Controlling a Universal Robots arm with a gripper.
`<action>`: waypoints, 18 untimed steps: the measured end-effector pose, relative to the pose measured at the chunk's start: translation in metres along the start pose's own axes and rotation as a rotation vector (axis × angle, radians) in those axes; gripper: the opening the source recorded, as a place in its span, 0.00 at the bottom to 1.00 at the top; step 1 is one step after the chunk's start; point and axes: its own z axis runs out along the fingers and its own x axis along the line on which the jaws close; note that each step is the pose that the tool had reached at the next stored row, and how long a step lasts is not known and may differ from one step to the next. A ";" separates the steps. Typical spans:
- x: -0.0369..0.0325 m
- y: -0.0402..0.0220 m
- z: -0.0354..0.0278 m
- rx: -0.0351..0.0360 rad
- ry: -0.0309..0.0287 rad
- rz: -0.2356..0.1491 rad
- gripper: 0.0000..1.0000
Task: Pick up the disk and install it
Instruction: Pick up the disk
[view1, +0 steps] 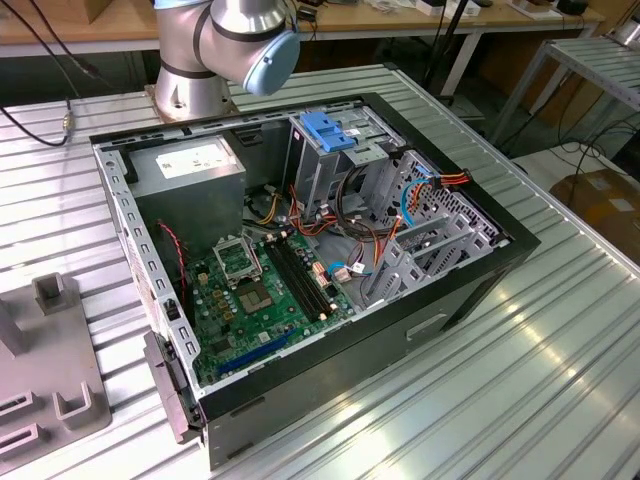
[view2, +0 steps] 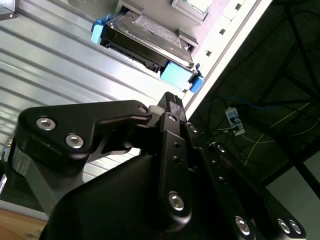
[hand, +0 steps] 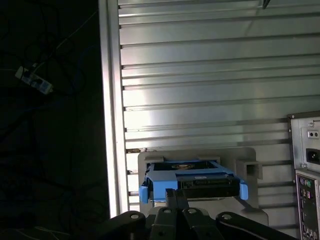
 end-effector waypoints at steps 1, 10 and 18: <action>0.0000 0.0000 -0.0001 0.0001 0.0001 0.000 0.10; 0.0002 0.0000 0.0000 0.0001 0.0001 0.000 0.10; 0.0002 0.0000 0.0000 0.0014 0.0049 -0.139 0.10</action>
